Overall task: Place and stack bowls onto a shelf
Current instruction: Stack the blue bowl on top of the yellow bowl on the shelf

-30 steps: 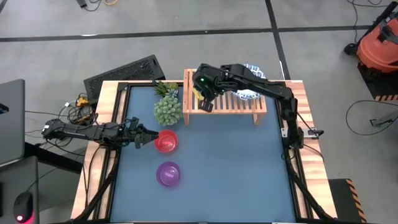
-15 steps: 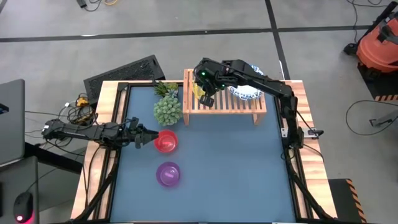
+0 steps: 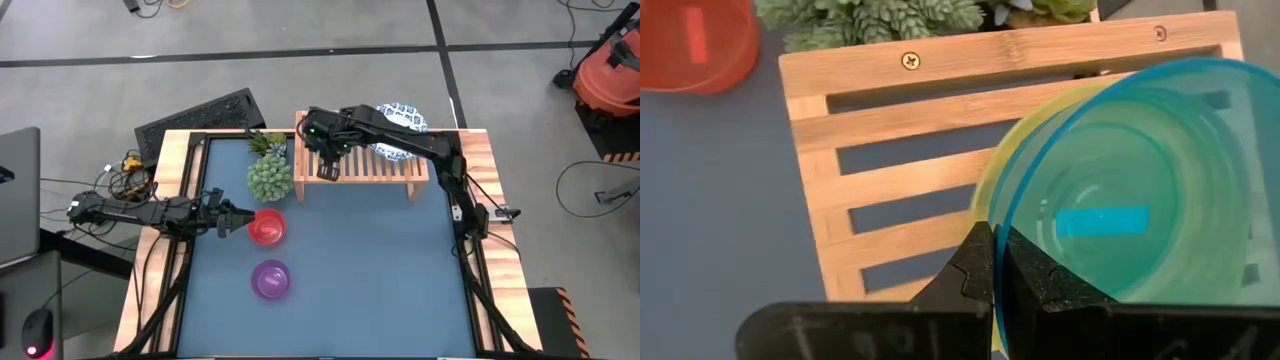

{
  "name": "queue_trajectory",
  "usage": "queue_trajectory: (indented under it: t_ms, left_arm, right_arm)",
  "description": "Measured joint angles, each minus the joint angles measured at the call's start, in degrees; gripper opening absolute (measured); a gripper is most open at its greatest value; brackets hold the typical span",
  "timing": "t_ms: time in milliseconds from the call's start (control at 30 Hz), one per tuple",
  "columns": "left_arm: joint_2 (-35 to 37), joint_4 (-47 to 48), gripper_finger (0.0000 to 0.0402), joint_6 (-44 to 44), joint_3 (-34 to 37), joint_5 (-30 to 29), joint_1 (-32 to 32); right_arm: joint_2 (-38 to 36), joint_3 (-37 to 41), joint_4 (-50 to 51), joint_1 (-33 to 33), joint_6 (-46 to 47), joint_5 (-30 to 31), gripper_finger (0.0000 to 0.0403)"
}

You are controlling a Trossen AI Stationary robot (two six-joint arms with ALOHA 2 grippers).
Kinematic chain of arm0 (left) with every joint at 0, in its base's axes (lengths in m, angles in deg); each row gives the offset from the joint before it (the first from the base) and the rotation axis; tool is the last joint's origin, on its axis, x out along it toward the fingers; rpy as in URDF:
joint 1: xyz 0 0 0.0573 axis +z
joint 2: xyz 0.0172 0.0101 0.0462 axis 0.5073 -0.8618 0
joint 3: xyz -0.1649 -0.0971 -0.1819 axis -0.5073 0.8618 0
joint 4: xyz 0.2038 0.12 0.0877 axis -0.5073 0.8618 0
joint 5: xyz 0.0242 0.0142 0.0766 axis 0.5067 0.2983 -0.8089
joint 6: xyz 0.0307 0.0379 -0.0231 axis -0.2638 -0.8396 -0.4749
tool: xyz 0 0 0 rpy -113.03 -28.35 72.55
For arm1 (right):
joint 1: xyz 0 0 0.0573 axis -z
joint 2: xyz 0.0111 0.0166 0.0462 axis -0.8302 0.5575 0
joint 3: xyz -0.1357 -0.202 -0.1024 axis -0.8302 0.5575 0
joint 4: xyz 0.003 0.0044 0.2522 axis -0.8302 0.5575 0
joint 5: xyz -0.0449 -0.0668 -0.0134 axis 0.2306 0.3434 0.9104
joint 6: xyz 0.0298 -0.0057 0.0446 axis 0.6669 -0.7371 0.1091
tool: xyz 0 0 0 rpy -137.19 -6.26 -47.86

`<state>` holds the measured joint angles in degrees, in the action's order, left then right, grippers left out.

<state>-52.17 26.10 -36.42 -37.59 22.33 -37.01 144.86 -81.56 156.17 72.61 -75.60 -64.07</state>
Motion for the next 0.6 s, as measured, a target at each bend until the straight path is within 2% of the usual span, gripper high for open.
queue_trajectory:
  t_ms: [167,600]
  left_arm:
    - [0.0,0.0,0.0197,0.0,0.0,0.0,0.0]
    - [0.0,0.0,0.0197,-0.2,0.0,-0.1,0.0]
  right_arm:
    - [0.0,0.0,0.7,0.2,-0.1,-0.1,0.0027]
    - [-0.5,0.0,0.4,0.5,-1.0,0.0,0.0143]
